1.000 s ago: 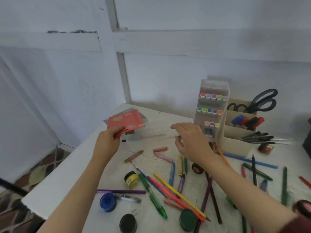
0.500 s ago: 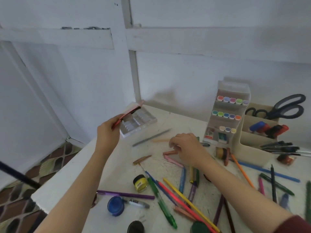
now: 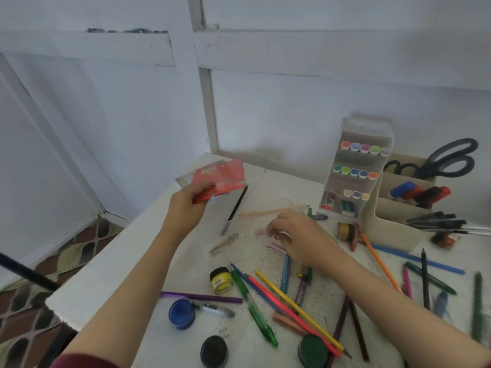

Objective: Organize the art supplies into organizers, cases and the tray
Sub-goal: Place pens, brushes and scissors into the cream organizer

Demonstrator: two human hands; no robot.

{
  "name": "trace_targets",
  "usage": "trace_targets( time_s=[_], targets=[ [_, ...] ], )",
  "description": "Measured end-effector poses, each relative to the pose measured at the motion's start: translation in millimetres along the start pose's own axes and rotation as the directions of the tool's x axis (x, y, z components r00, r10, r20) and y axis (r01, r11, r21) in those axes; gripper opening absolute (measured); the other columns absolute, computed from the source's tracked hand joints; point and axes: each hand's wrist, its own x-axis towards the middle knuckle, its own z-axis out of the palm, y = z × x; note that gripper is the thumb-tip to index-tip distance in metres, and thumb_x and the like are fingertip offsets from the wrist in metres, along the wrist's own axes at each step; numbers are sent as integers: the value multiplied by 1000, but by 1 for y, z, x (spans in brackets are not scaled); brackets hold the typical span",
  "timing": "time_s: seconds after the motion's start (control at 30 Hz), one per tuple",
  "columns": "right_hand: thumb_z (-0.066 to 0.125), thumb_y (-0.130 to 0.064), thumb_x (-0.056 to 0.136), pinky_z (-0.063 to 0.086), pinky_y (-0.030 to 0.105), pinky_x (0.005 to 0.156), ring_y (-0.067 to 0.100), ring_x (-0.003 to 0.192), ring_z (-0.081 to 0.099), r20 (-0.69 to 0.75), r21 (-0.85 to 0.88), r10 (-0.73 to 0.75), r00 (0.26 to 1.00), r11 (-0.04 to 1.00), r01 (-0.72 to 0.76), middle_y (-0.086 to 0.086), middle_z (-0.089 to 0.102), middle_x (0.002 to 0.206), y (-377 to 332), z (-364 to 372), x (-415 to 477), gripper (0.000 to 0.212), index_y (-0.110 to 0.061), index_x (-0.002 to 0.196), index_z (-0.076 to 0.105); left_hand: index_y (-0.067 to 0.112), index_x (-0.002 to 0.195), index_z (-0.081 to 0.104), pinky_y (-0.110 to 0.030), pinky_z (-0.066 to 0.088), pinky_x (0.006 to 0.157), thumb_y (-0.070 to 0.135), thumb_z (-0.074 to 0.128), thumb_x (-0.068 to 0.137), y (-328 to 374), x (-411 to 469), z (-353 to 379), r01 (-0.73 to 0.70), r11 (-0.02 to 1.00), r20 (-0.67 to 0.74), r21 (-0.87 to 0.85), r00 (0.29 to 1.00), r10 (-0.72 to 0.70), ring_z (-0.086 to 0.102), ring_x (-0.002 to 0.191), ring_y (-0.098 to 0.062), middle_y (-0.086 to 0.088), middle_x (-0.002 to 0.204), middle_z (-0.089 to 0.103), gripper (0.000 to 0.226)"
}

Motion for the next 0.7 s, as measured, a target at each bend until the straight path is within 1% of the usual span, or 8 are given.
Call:
trace_targets(
  time_s=[0.17,0.27,0.37,0.47,0.53,0.6,0.67,0.7],
  targets=[
    [54,-7,89,45,25,81,10,91,54,-25,-15,48,999,999,-48,-6,63,97,-3,2,-2,22,-20,97,70,22,117,66,-23,32,94,16,72,81,9,-7,-15,93,996,299,-6,950,-87,49,107,-6,8,114,60,36],
    [56,-11,89,46,32,86,12,93,55,-27,-28,76,997,997,-77,-5,65,99,-4,3,-7,22,-20,103,70,27,112,67,-23,34,92,19,74,80,14,-17,-27,67,998,337,-21,940,-57,55,102,-1,13,109,63,34],
    [58,-16,88,40,32,95,15,103,54,-69,-55,84,994,995,-88,-4,64,108,-9,0,-15,25,-22,111,66,29,104,68,-15,41,82,18,73,81,18,-33,-38,29,1000,379,0,925,-27,61,90,5,16,100,68,26],
    [59,-20,89,41,30,88,14,98,54,-125,-48,82,989,995,-88,-6,62,102,-19,-7,-31,21,-21,109,64,27,95,71,-13,46,79,18,72,81,22,-55,-51,4,1000,448,28,894,-16,62,84,4,16,92,70,17],
    [56,-23,90,41,25,78,10,87,53,-72,-29,95,993,995,-97,-10,58,91,-28,-13,-46,13,-23,102,62,33,90,68,-13,45,81,21,71,82,20,-72,-60,0,997,488,72,872,-35,60,86,6,19,91,69,16],
    [53,-25,92,39,19,68,5,78,51,63,-15,128,990,992,-127,-15,54,83,-36,-19,-60,7,-32,92,55,40,87,65,-13,39,85,25,71,82,14,-89,-68,8,989,493,150,866,-82,58,89,8,25,94,64,17],
    [53,-28,91,43,19,65,2,74,51,160,22,158,974,986,-163,-15,54,81,-41,-20,-78,15,-40,84,48,42,86,63,-20,35,92,26,68,84,5,-107,-75,54,979,406,195,905,-131,53,93,7,28,98,59,17],
    [53,-31,91,46,21,68,1,76,51,182,26,177,967,983,-184,-15,54,82,-44,-20,-86,11,-39,85,48,42,86,62,-23,34,94,26,67,85,1,-117,-77,75,978,327,196,935,-138,52,95,6,27,100,57,17]
  ],
)
